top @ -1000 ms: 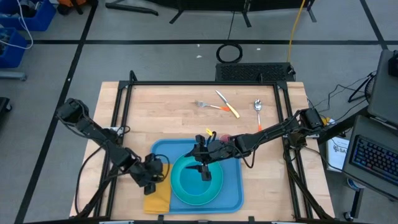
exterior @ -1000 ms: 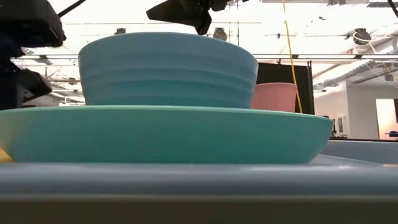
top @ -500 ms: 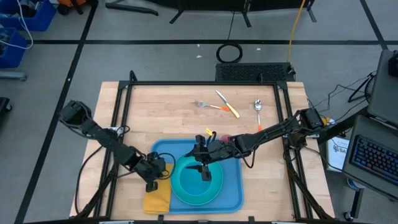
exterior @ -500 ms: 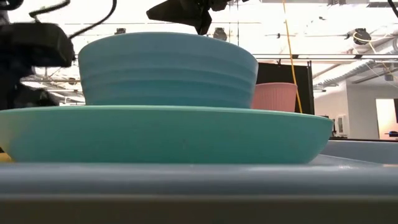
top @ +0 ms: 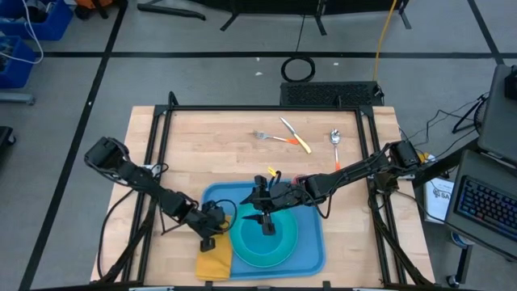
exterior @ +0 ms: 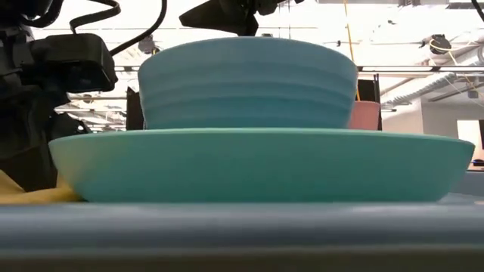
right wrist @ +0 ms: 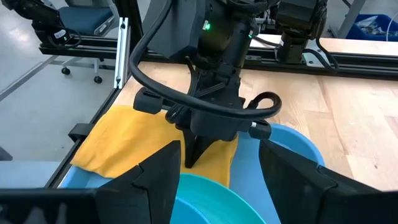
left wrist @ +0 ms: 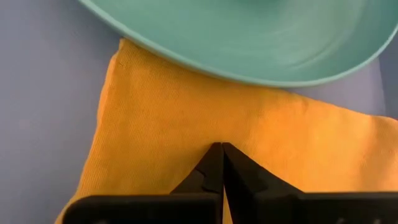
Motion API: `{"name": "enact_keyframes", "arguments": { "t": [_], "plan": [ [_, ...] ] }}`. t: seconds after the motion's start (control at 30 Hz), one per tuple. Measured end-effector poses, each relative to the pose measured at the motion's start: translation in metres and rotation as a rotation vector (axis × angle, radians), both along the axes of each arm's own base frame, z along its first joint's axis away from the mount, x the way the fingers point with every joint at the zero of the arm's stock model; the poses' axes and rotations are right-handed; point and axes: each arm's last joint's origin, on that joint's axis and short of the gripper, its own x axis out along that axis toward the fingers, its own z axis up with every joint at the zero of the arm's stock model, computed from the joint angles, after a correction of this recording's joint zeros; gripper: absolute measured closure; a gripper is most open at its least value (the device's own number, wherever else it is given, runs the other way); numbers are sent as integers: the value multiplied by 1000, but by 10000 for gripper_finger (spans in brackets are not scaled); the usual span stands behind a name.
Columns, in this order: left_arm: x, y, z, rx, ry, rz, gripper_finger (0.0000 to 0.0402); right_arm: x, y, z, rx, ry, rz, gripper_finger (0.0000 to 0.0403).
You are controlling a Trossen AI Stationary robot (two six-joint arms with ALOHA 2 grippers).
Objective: Set up tray
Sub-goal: Put the yellow table napkin on the blue tray to the left of the green plate
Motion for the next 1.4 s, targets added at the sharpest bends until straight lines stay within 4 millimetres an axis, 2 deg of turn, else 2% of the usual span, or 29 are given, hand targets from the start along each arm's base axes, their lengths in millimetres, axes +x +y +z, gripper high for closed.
{"name": "enact_keyframes", "arguments": {
  "t": [0.5, 0.93, 1.2, 1.4],
  "plan": [
    [-1, 10, 2, 188, -83, 171, 398, 0, 0, 0, 0, 0, 0, 195],
    [0, 16, 3, 328, -160, 240, 389, 0, 0, 0, 0, -1, 1, 195],
    [5, 25, 3, 359, -163, 250, 398, 0, 0, 0, 1, -2, 1, 195],
    [9, 32, 4, 367, -160, 271, 387, 0, 0, 0, 1, -2, 1, 195]
  ]
}}
